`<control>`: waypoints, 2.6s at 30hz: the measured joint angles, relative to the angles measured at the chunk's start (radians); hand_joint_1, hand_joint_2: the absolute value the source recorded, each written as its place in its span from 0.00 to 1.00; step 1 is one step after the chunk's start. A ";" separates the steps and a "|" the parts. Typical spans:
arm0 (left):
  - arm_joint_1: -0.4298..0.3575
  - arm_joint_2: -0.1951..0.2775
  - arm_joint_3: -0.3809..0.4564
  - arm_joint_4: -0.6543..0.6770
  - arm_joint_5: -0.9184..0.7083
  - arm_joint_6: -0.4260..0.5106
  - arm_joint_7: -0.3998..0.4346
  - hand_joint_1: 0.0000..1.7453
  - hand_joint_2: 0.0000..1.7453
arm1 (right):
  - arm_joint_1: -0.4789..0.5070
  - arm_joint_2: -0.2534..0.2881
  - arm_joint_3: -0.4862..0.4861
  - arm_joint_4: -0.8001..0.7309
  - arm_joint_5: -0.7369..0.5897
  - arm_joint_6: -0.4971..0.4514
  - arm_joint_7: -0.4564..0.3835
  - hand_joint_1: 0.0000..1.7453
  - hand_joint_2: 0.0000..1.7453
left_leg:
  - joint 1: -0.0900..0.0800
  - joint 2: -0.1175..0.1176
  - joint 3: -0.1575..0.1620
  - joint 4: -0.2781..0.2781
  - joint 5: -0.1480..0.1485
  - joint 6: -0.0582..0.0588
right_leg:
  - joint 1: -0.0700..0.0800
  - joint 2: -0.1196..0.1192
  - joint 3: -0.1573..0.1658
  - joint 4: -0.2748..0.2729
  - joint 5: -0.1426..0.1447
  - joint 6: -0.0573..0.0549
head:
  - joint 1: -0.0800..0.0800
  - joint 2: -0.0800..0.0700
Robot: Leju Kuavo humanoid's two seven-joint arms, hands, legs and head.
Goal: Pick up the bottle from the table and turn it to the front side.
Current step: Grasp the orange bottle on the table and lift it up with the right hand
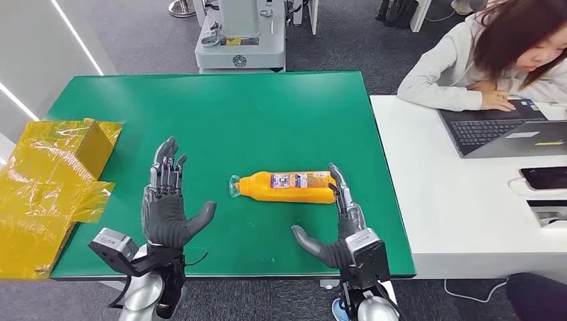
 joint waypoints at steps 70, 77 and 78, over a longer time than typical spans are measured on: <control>-0.058 -0.037 -0.046 0.132 -0.019 -0.031 -0.012 0.00 1.00 | -0.445 -0.061 -0.059 0.481 0.417 0.149 0.281 0.00 1.00 | 0.000 0.001 0.001 0.000 0.001 0.000 | 0.000 0.002 0.000 0.001 0.001 -0.001 | 0.000 0.000; -0.082 -0.038 -0.058 0.162 -0.016 -0.034 -0.002 0.00 1.00 | -0.617 -0.060 0.045 0.821 0.458 0.233 0.284 0.00 1.00 | 0.000 0.001 0.000 0.000 0.001 0.000 | 0.000 0.001 0.000 0.001 0.001 0.000 | 0.000 0.000; -0.084 -0.038 -0.059 0.167 -0.015 -0.034 -0.002 0.00 1.00 | -0.634 -0.059 0.062 0.857 0.467 0.239 0.283 0.00 1.00 | 0.000 0.001 0.000 0.000 0.001 0.000 | 0.000 0.001 0.000 0.001 0.001 0.000 | 0.000 0.000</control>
